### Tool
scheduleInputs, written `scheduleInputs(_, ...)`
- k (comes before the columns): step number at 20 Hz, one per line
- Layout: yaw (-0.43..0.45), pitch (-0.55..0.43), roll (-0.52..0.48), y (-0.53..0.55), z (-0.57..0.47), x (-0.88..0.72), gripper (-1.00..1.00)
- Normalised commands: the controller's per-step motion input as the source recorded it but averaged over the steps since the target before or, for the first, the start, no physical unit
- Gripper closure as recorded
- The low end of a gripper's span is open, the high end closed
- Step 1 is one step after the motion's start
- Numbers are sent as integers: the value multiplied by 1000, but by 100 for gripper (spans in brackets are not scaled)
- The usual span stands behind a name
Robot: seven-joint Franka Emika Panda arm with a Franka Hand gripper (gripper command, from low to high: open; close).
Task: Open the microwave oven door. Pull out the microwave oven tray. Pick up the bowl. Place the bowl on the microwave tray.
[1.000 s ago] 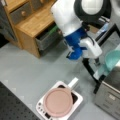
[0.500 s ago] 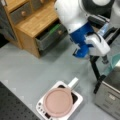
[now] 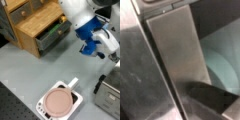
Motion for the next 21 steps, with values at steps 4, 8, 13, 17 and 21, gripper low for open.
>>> scheduleInputs(4,135,193,-166,-265,451,108,-100)
scheduleInputs(8,235,183,-342,-352,398,198,-100)
scheduleInputs(13,238,183,-453,-229,212,224,-100)
scheduleInputs(17,172,179,-446,-138,159,213,-100)
scheduleInputs(21,133,165,-408,-126,145,220,-100)
